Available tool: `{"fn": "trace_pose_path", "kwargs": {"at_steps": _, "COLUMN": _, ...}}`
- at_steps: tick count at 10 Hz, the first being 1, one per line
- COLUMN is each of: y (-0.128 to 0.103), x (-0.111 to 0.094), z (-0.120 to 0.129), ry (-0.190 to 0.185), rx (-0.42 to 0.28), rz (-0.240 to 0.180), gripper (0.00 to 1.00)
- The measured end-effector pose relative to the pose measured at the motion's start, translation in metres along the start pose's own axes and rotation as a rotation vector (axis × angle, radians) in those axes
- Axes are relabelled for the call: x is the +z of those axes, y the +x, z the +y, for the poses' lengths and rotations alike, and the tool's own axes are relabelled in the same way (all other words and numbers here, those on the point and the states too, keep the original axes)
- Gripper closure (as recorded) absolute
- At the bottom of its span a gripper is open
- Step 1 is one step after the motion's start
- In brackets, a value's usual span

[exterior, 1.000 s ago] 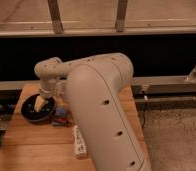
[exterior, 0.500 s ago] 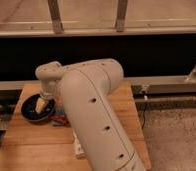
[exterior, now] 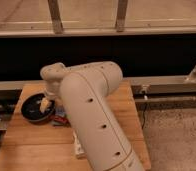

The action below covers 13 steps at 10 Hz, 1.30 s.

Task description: Pick up the ceramic bowl

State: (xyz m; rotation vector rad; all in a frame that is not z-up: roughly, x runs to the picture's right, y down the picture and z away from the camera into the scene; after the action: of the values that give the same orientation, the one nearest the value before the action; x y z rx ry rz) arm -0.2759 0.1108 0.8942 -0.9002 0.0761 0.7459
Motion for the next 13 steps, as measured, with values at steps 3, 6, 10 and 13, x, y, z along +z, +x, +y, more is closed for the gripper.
{"fn": "trace_pose_path", "kwargs": {"at_steps": 3, "y": 0.0, "x": 0.01, "z": 0.006, "ry": -0.026, "rx": -0.004, "rz": 0.002, "gripper": 0.23}}
{"fn": "trace_pose_path", "kwargs": {"at_steps": 6, "y": 0.0, "x": 0.01, "z": 0.019, "ry": 0.0, "rx": -0.066, "rz": -0.008, "gripper": 0.52}}
{"fn": "trace_pose_path", "kwargs": {"at_steps": 10, "y": 0.003, "x": 0.003, "z": 0.019, "ry": -0.01, "rx": -0.076, "rz": -0.031, "gripper": 0.92}}
{"fn": "trace_pose_path", "kwargs": {"at_steps": 13, "y": 0.001, "x": -0.009, "z": 0.023, "ry": -0.027, "rx": -0.081, "rz": -0.068, "gripper": 1.0}}
